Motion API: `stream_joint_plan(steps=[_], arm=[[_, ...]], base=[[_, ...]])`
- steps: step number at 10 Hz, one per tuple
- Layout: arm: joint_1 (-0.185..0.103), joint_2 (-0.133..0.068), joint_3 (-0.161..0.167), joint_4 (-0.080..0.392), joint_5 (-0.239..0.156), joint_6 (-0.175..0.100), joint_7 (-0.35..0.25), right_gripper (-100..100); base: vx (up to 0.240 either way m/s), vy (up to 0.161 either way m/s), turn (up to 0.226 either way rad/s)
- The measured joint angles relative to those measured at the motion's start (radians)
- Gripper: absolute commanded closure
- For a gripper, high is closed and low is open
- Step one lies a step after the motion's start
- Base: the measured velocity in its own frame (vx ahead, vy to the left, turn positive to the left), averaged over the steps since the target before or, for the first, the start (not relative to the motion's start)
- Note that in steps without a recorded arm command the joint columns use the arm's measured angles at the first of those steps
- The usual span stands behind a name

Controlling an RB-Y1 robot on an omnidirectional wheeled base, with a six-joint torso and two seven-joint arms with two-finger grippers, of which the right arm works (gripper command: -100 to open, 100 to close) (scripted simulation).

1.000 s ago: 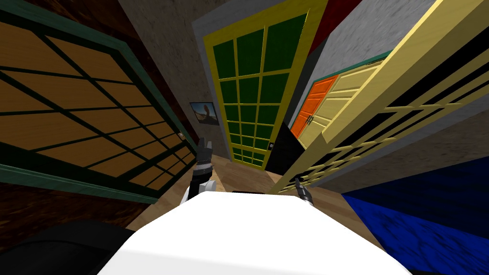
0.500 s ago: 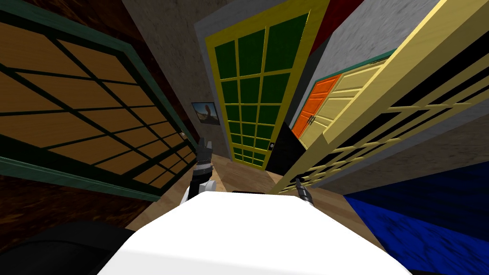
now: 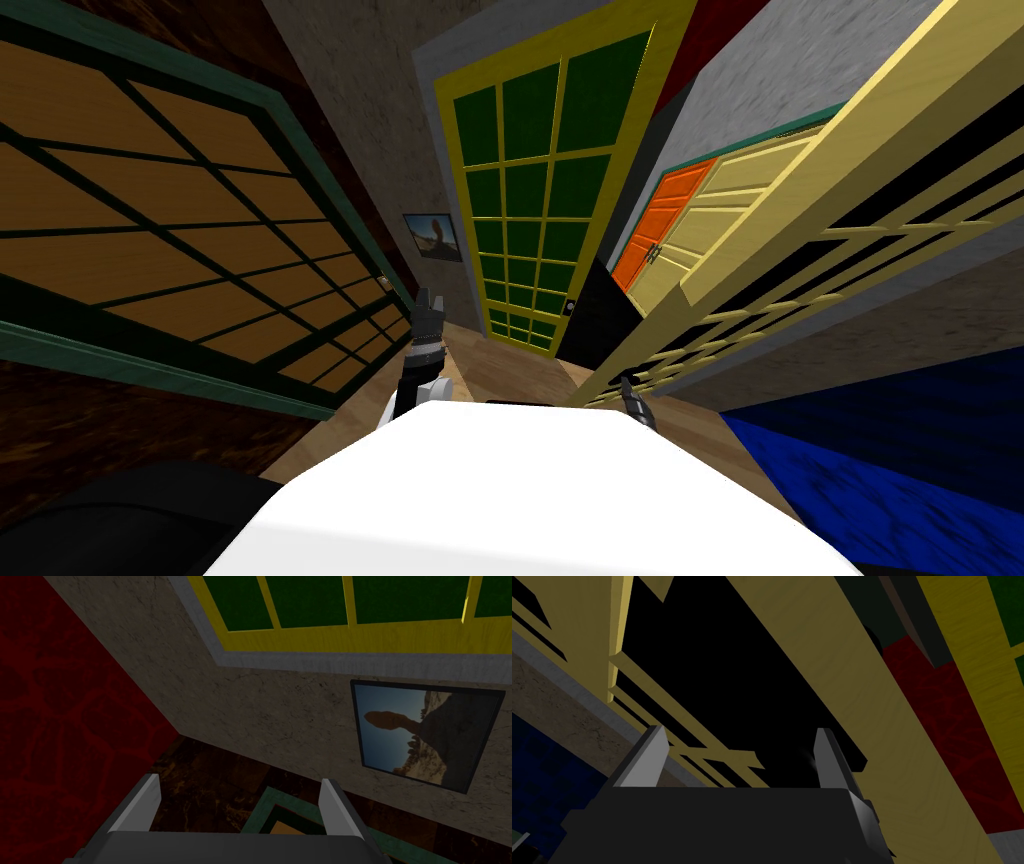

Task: Pull the door open

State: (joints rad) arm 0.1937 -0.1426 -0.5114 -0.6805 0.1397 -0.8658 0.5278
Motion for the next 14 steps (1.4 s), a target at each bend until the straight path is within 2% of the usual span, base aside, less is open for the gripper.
stream_joint_plan(steps=[1,2,3,4,5,6,8,11,13,14], arm=[[0.035,0.028,0.008,-0.097,0.005,0.043,0.001,100],[0.026,0.024,0.010,-0.097,0.006,0.047,0.000,100],[0.027,0.029,0.012,-0.113,0.007,0.050,0.002,100],[0.040,0.033,0.018,-0.146,0.009,0.062,-0.004,100],[-0.001,0.014,0.006,-0.061,0.002,0.015,0.003,100],[-0.003,0.017,0.011,-0.049,0.000,-0.004,-0.006,100],[0.000,0.022,0.024,-0.058,-0.005,0.003,-0.044,100],[-0.007,0.023,0.035,-0.040,-0.018,-0.008,-0.105,100],[0.019,0.037,0.044,-0.097,-0.019,0.019,-0.127,100],[0.020,0.035,0.046,-0.095,-0.026,0.020,-0.152,100]], base=[[-0.015,0.005,-0.003],[-0.002,0.011,0.006],[-0.002,0.010,0.008],[-0.004,0.006,-0.008],[-0.031,-0.003,0.184],[-0.059,-0.028,0.154],[-0.059,-0.052,0.137],[-0.038,-0.045,0.078],[-0.036,-0.026,0.122],[-0.084,-0.080,0.206]])
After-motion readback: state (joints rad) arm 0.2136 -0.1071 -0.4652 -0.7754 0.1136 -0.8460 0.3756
